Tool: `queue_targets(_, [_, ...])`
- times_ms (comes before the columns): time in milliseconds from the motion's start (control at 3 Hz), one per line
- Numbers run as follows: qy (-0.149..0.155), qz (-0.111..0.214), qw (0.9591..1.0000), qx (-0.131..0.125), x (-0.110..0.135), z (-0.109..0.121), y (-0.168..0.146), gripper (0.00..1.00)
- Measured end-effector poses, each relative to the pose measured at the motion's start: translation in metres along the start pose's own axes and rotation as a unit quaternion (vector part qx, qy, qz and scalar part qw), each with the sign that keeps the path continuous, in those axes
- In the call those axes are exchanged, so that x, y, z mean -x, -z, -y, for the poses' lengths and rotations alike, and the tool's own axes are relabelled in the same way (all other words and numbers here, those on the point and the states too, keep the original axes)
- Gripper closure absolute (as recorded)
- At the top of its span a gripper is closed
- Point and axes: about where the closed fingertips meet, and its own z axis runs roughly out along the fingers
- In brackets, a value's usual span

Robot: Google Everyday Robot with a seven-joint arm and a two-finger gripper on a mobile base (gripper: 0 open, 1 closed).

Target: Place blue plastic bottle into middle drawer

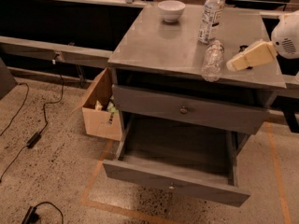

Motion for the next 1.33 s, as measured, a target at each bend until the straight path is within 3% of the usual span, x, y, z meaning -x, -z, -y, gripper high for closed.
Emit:
queue_targets(333, [-0.017,0.004,0.9996,-0.024,-0.001,0.005,-0.009,0.00])
queue_targets(667, [-0.055,0.039,0.9959,-0.060,-0.005,0.036,-0.029,0.00])
queue_targets(1000, [-0.091,0.082,0.9890,-0.084,0.002,0.070,-0.055,0.00])
queue_targets(1333, [-0.133,0.108,0.9812,-0.088,0.006,0.093,-0.091,0.00])
